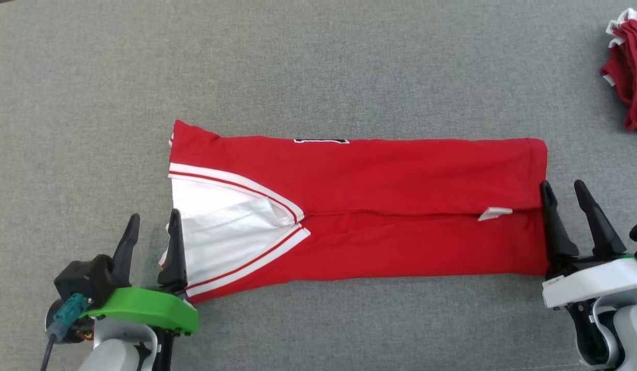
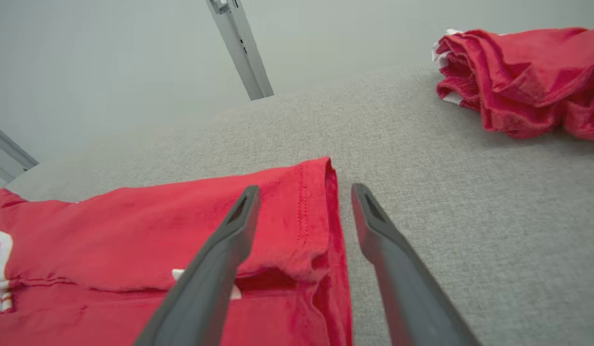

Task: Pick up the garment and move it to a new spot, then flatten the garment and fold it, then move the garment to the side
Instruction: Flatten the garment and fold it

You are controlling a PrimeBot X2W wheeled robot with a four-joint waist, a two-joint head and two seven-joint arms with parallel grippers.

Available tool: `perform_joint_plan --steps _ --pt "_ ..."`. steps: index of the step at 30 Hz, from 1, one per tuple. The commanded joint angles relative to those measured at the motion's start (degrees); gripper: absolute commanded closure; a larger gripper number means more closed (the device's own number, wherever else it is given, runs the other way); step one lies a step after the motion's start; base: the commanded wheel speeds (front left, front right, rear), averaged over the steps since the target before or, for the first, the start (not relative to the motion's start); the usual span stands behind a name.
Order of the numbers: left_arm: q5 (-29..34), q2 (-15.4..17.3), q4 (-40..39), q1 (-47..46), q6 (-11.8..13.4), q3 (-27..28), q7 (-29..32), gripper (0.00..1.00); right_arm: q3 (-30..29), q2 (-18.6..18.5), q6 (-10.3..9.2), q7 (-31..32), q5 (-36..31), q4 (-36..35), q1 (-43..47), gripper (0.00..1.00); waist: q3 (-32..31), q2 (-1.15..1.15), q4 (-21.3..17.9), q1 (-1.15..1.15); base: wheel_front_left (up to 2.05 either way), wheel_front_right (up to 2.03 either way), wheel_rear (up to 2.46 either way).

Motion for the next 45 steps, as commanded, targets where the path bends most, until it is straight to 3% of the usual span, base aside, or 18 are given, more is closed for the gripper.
perform_joint_plan --steps 1,7,12,27,33,38,45 --pt "1.7 -0.7 -0.5 -1.1 0.6 0.5 -0.9 0.0 -1.0 1.0 0.0 -0.4 -2.4 -1.9 1.2 0.0 -0.7 0.0 0.0 0.0 0.0 0.0 0.0" --pt "10.7 -2.7 -4.9 -1.5 2.2 4.2 -1.8 0.0 -5.2 6.1 0.0 -0.1 -10.1 -10.1 3.5 0.0 -2.7 0.0 -0.9 0.0 0.0 0.0 0.0" --pt "16.2 -3.5 -7.4 1.0 1.1 6.0 -1.8 0.0 -5.6 8.1 0.0 3.3 -14.5 -14.1 4.6 0.0 -4.6 0.0 -1.4 0.0 0.0 0.0 0.0" --pt "20.0 -5.2 -7.0 2.4 -0.3 7.5 -1.8 0.0 -6.0 9.0 0.0 7.6 -17.0 -18.1 6.3 0.0 -5.0 0.0 -1.4 0.0 0.0 0.0 0.0" --pt "20.6 -6.5 -6.8 -0.4 -1.6 7.2 -1.8 0.0 -7.1 7.5 0.0 9.2 -16.3 -14.3 5.3 0.0 -1.4 0.0 -0.4 0.0 0.0 0.0 0.0" --pt "21.4 -7.7 -6.9 -2.8 -2.9 7.3 -1.8 0.0 -8.0 6.9 0.0 8.5 -14.3 -6.7 2.8 0.0 2.0 0.0 1.0 0.0 0.0 0.0 0.0" --pt "22.9 -9.0 -6.3 -4.2 -4.0 8.1 -1.8 0.0 -4.1 5.8 0.0 8.7 -10.4 4.6 -1.8 0.0 4.4 0.0 1.2 0.0 0.0 0.0 0.0"
